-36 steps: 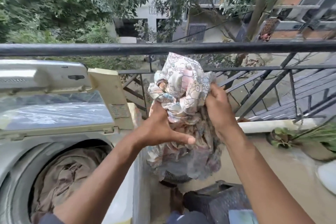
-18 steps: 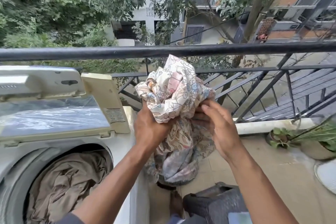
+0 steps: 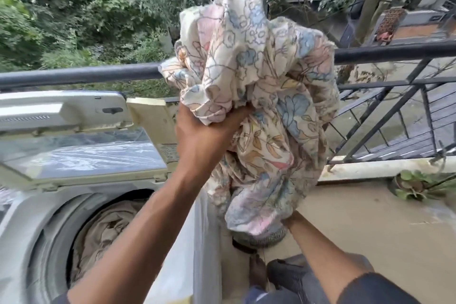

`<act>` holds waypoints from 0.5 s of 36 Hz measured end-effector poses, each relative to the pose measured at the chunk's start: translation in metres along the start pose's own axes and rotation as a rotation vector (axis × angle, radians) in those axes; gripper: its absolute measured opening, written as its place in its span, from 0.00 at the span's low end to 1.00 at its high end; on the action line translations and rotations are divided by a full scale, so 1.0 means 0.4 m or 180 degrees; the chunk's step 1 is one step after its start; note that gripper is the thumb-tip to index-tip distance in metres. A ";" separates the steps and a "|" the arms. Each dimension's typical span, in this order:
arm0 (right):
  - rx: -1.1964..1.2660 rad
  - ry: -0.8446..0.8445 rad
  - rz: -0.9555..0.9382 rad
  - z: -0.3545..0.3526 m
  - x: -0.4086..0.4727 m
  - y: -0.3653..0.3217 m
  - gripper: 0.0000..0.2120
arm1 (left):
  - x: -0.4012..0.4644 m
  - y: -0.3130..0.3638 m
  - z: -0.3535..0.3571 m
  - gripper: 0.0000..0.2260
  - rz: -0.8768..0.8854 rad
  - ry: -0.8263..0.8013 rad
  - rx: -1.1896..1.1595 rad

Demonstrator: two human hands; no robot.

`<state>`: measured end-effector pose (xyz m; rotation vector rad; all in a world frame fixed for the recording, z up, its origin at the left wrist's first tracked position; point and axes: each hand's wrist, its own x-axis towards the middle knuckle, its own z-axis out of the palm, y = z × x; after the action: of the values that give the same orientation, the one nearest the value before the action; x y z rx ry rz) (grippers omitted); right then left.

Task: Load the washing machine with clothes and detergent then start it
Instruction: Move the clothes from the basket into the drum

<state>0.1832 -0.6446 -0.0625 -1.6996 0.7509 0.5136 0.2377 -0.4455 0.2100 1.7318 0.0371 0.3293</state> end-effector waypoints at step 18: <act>0.2300 -0.0651 -0.0659 -0.179 -0.154 -0.256 0.16 | -0.015 -0.111 -0.046 0.37 -0.0138 0.0041 0.0980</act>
<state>0.2098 -0.6857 0.0678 -1.0148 0.5145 0.2209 0.2345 -0.4206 0.1685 2.0303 0.1408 0.3147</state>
